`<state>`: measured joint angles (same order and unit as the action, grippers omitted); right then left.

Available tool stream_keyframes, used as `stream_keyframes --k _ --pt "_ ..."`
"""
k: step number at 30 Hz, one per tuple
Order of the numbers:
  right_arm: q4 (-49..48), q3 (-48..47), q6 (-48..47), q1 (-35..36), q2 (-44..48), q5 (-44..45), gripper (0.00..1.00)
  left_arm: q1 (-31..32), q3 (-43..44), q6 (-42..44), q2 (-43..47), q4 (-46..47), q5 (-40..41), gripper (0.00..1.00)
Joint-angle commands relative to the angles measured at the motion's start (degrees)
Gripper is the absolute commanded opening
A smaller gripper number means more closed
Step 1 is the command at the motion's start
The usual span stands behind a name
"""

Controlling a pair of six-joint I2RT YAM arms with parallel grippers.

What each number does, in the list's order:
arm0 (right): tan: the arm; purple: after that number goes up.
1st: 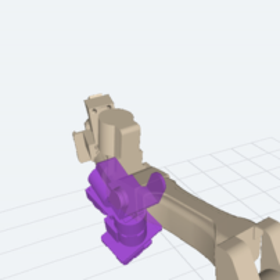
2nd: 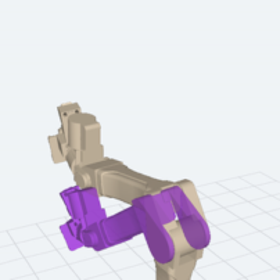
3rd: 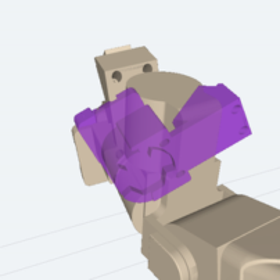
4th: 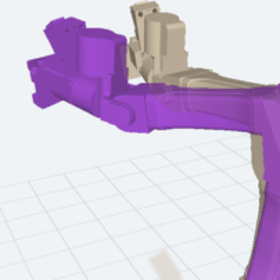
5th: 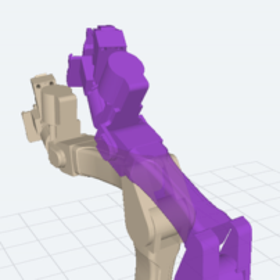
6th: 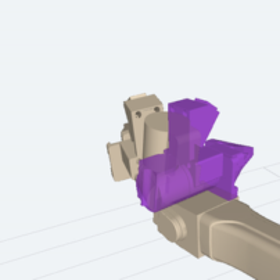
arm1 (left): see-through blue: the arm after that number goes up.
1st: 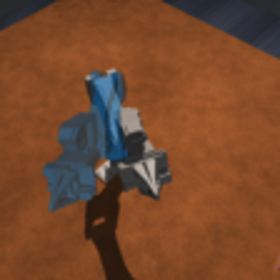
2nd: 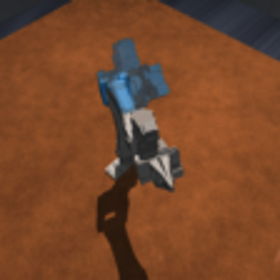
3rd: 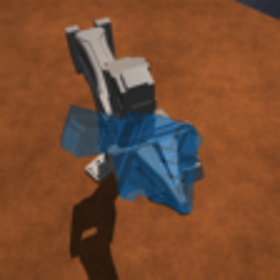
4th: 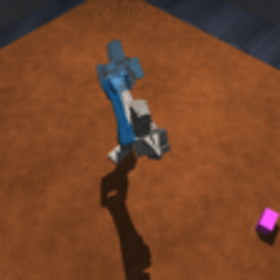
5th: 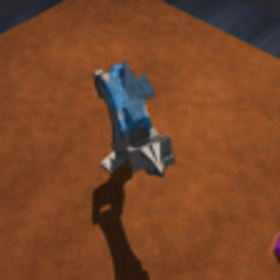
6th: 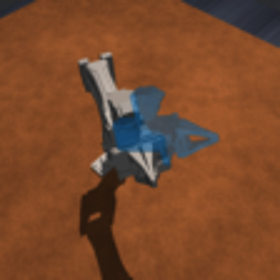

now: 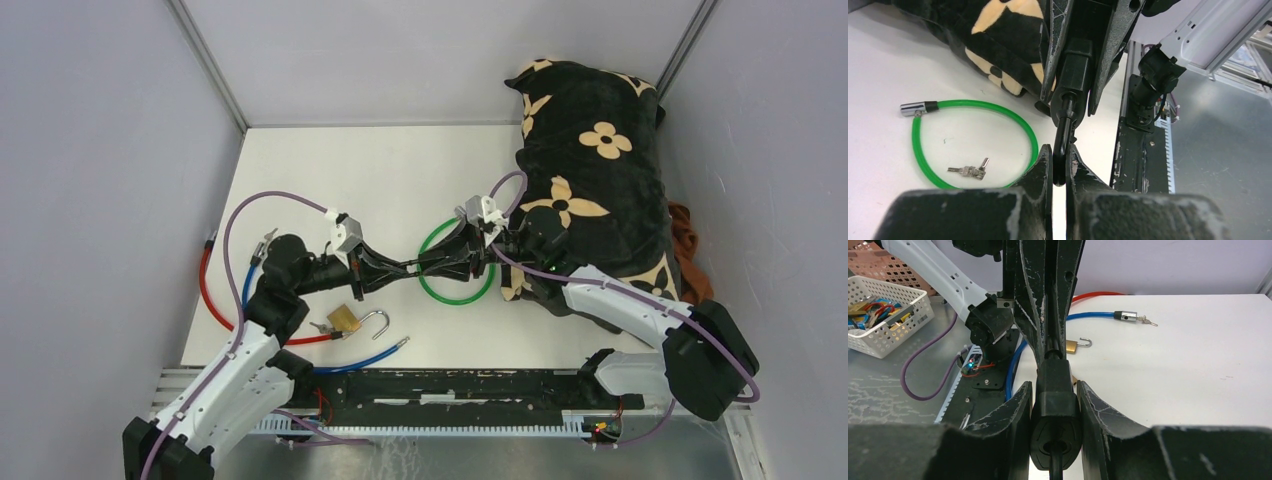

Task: Lock with the key
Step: Lock the lock.

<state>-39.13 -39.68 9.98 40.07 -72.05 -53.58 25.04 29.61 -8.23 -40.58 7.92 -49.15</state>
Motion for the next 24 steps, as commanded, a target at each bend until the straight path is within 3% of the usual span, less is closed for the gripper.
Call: stream_keyframes --k 1,5,11,16,24 --pt "-11.37 0.32 4.00 0.54 1.04 -0.17 0.00 2.06 -1.49 -7.64 -1.11 12.26 -1.42 0.02" --pt "-17.80 0.76 8.73 0.81 -0.73 -1.09 0.00 4.80 -2.56 -7.34 -1.82 17.29 2.05 0.02" --pt "-15.53 0.31 7.64 1.62 -0.99 -4.51 0.00 4.91 -2.34 -5.87 -2.20 21.66 8.96 0.02" --pt "-9.68 -0.39 2.32 1.64 -0.60 -2.40 0.00 5.82 -2.40 -10.65 -3.26 26.76 2.61 0.02" --pt "-14.58 -0.66 3.46 4.11 -6.08 1.48 0.00 10.07 -0.22 -13.69 -5.79 30.93 7.30 0.02"
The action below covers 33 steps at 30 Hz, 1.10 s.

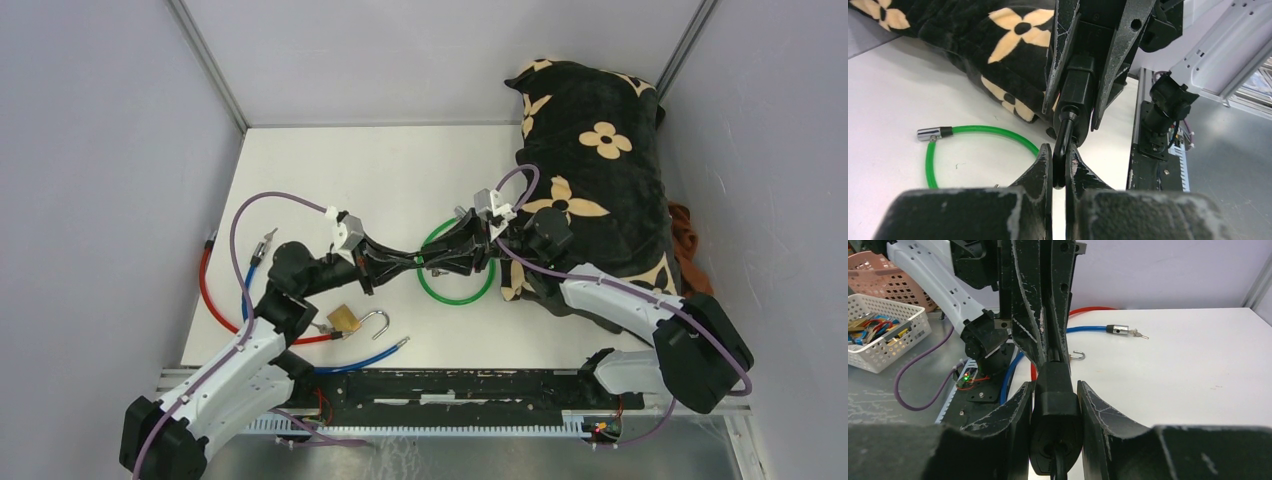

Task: Lock with the key
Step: Lock the lock.

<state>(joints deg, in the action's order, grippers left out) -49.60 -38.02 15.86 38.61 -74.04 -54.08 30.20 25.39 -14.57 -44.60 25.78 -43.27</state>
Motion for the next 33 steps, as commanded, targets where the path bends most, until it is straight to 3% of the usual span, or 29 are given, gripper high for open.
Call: stream_keyframes --k 1,7,11,18,33 --pt "-4.26 -1.90 -2.53 5.53 -4.55 2.49 0.00 4.88 4.55 -7.46 -1.88 13.38 1.77 0.02" --pt "-9.73 -2.59 0.52 5.81 -7.45 4.51 0.00 7.67 3.49 -7.17 -2.64 11.83 1.32 0.02" --pt "-4.45 -5.21 -3.24 6.74 -8.56 5.71 0.00 9.27 2.32 -6.19 -3.01 12.94 2.30 0.02" --pt "0.73 -4.06 -7.70 6.65 -10.95 4.99 0.00 8.79 7.88 -1.63 -2.63 13.18 2.25 0.02" --pt "-2.84 -5.93 -6.11 7.75 -16.94 2.14 0.00 10.53 13.26 -0.35 -4.44 17.02 -1.99 0.02"
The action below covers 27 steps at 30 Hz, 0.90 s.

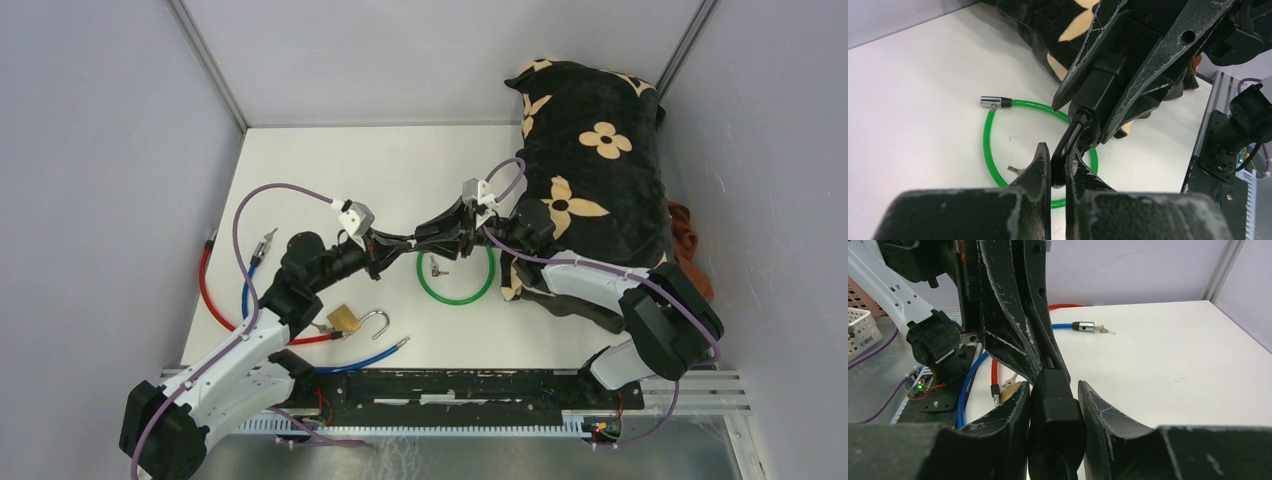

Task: Lock with the key
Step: Lock the lock.

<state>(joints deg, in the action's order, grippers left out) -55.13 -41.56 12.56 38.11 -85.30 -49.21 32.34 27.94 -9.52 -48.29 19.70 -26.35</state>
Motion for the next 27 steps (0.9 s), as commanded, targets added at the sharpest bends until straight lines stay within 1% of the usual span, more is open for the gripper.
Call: stream_keyframes --k 1,10,16,22,27 --pt "2.30 -2.51 -2.59 8.30 -6.16 -2.73 0.00 8.32 10.99 -5.98 -0.90 23.76 -19.19 0.02" --pt "1.80 -5.11 -3.31 9.39 -9.56 -3.91 0.00 12.71 13.05 -7.18 -2.00 24.07 -22.72 0.02" --pt "4.96 -6.46 -5.89 9.53 -9.75 -5.10 0.00 14.02 14.72 -8.43 -2.16 23.91 -25.11 0.02" --pt "6.16 -9.21 -6.95 10.88 -12.10 -5.59 0.00 15.66 15.03 -7.64 -2.97 24.51 -25.02 0.02" --pt "5.34 -8.93 -6.98 11.08 -12.86 -5.11 0.00 16.19 15.30 -8.04 -3.13 25.10 -24.90 0.02"
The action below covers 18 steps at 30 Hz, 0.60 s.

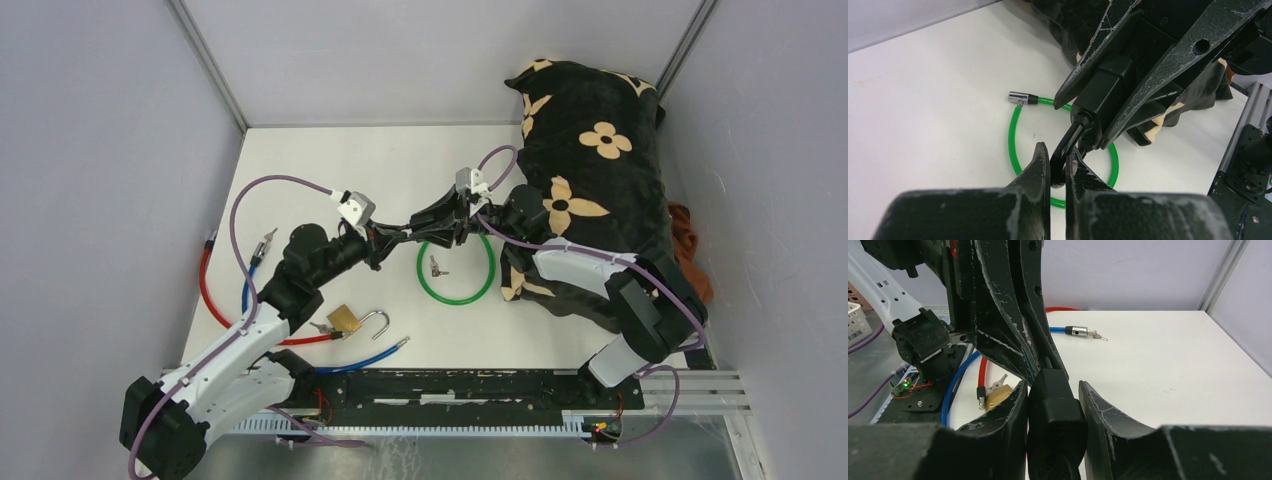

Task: Lock with the key
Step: Lock the lock.

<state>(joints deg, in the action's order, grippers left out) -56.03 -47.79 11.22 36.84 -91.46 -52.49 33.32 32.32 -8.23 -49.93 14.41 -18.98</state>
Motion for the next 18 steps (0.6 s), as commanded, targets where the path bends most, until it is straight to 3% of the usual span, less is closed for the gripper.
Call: stream_keyframes --k 1,13,18 --pt "6.11 -2.94 -5.52 12.30 -6.96 -1.87 0.00 15.45 10.93 -9.24 -1.57 30.45 -32.21 0.02" --pt "6.09 -2.84 -6.07 12.37 -7.32 -2.45 0.00 17.83 11.64 -13.40 -1.84 31.03 -32.96 0.02" --pt "2.42 2.91 -4.43 9.08 -0.33 -7.69 0.00 15.39 14.71 -13.78 -0.25 26.71 -34.77 0.02"
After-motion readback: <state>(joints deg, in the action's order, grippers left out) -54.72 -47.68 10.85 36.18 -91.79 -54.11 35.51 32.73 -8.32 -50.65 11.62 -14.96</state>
